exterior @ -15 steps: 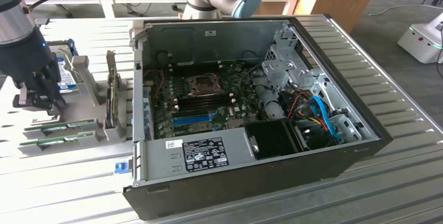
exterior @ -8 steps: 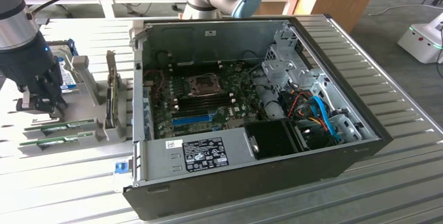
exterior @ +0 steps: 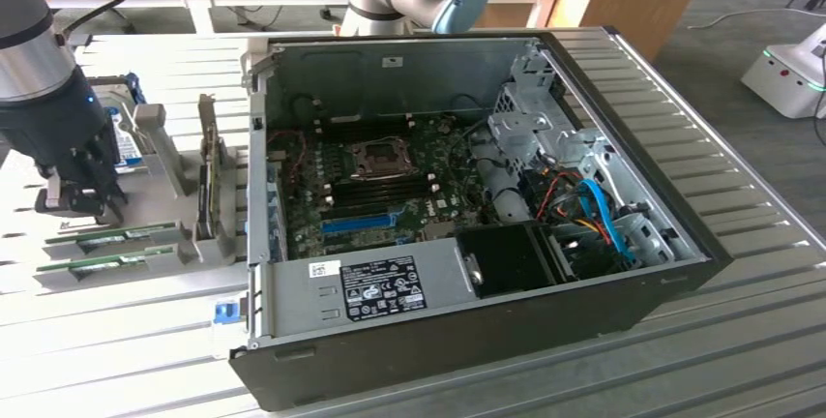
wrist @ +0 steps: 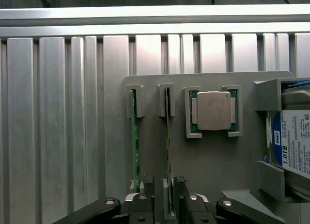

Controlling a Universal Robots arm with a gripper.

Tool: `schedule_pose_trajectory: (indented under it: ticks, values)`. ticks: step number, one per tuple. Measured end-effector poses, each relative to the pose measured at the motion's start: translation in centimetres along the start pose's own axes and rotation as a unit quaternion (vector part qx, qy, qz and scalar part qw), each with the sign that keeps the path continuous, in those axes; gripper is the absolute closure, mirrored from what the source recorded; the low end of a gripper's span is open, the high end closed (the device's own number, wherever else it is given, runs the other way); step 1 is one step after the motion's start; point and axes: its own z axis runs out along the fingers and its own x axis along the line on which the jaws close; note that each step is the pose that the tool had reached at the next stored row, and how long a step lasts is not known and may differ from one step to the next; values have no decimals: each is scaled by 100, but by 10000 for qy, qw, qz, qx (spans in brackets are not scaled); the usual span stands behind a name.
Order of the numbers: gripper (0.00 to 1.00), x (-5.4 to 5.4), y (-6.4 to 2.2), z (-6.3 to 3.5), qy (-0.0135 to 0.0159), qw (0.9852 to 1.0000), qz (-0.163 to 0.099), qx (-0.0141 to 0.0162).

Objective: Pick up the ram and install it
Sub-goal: 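Pick up the ram and move it above insertion slot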

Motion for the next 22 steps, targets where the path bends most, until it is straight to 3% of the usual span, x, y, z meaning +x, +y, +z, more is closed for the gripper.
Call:
schedule_pose_trajectory:
  ticks: [14,22]
  values:
    - [70,4,0,50,0,10000,1,0]
    - [70,77,-4,49,0,10000,0,0]
